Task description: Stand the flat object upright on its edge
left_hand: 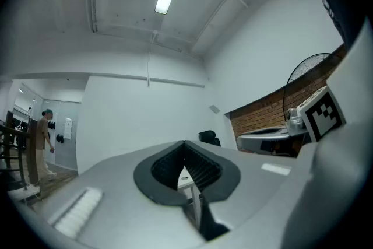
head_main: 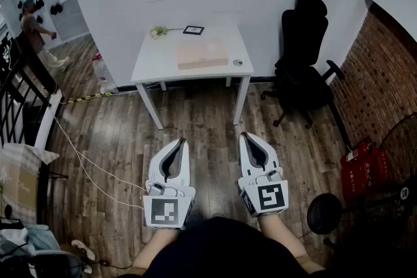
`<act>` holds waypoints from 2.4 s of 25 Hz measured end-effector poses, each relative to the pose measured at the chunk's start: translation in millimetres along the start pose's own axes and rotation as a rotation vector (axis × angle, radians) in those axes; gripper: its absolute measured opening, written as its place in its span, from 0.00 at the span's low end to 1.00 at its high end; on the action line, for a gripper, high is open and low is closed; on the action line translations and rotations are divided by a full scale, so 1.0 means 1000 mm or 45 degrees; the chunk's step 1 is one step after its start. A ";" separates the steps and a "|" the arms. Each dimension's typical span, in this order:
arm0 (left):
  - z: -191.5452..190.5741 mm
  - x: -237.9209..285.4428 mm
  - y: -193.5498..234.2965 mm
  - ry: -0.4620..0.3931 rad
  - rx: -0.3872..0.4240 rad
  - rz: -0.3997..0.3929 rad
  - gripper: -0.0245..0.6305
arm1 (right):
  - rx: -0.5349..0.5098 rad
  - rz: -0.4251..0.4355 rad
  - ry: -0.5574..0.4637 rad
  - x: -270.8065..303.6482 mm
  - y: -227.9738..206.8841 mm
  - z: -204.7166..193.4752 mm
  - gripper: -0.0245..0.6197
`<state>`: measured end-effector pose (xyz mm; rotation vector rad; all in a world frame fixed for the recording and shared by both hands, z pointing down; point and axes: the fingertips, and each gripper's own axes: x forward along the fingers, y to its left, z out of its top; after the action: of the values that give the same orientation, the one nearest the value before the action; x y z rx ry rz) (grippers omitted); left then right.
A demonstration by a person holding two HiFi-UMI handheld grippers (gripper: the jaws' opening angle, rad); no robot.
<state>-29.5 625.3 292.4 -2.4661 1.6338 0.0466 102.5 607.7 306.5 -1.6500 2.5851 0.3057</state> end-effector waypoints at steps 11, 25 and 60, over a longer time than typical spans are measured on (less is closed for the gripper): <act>-0.015 -0.001 -0.013 0.048 -0.034 0.017 0.05 | 0.109 0.009 -0.007 -0.004 -0.011 -0.014 0.05; -0.039 0.050 0.019 -0.005 -0.071 -0.009 0.19 | 0.152 0.038 0.051 0.042 -0.028 -0.048 0.19; -0.154 0.354 0.215 0.096 -0.206 -0.199 0.32 | 0.170 -0.078 0.229 0.379 -0.111 -0.152 0.34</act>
<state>-98.2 196.2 370.6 -2.7412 1.5151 0.0676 50.1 194.4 381.7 -1.7795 2.6058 -0.0200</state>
